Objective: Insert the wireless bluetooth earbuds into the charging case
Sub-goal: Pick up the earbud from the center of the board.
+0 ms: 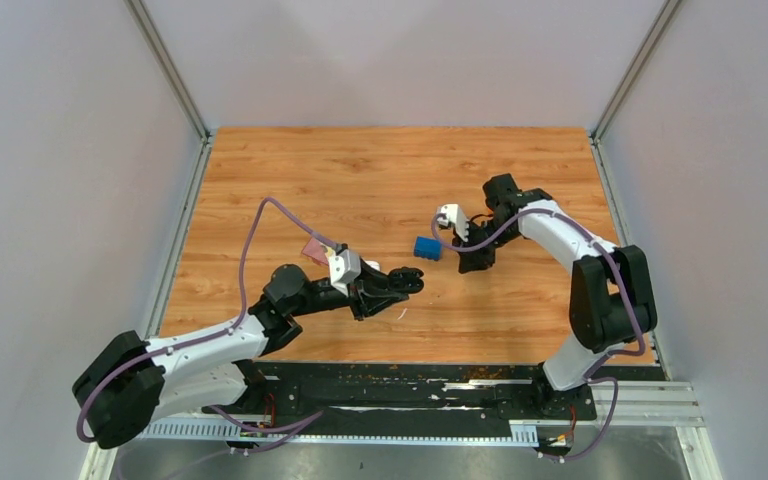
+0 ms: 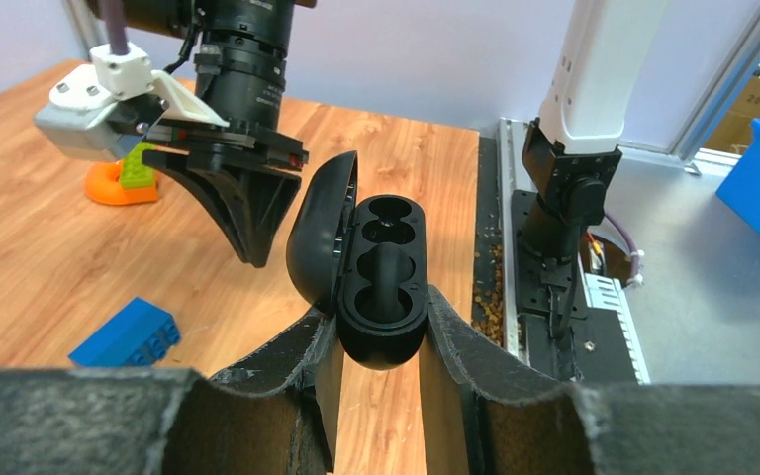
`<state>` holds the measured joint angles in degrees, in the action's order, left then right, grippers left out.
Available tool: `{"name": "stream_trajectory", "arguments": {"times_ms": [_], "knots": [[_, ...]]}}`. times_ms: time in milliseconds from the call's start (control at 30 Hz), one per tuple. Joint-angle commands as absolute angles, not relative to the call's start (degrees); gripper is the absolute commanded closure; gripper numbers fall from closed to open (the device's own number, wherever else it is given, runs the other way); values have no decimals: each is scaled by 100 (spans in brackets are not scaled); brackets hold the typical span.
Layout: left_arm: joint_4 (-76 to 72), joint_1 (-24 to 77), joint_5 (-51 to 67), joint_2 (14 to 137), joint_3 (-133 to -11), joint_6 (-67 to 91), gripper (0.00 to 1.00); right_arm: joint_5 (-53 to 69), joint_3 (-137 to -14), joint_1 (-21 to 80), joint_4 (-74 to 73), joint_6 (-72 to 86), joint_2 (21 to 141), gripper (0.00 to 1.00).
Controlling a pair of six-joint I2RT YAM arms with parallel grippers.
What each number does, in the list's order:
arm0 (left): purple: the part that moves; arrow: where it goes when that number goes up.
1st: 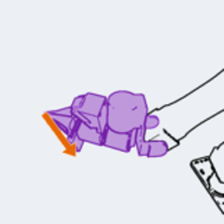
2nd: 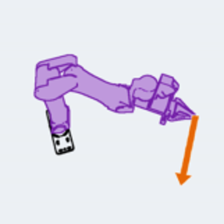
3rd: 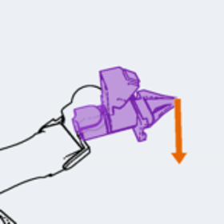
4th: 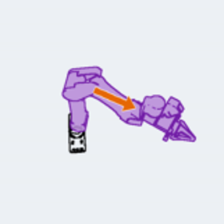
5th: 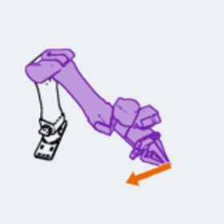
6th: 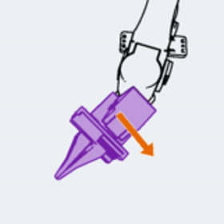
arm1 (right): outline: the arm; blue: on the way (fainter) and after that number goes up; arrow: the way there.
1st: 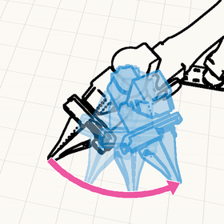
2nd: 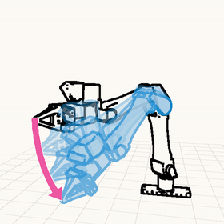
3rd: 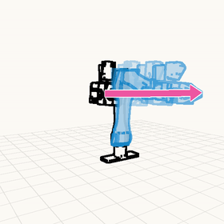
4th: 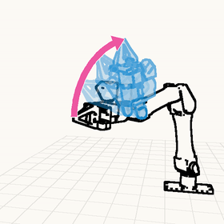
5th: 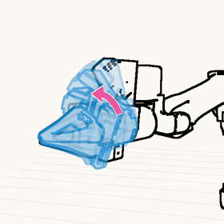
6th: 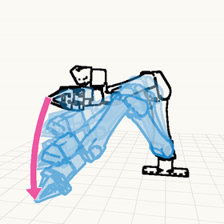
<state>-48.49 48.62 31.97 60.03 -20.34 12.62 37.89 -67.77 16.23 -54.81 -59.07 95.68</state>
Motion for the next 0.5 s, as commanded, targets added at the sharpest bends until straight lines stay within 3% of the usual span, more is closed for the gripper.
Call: {"name": "stream_trajectory", "arguments": {"times_ms": [0, 233, 467], "knots": [[-4778, 4843, 2935, 5730, -2012, 980, 100, 3777, -6606, 1446, -4050, -6218, 8950, 88], [-4824, 4778, 2759, 5632, -1974, 1028, 100, 3656, -6018, 1428, -3854, -6048, 8512, 87], [-4702, 4706, 2296, 5404, -1914, 967, 100, 4738, -6330, 1328, -4407, -4090, 8943, 85]]}}
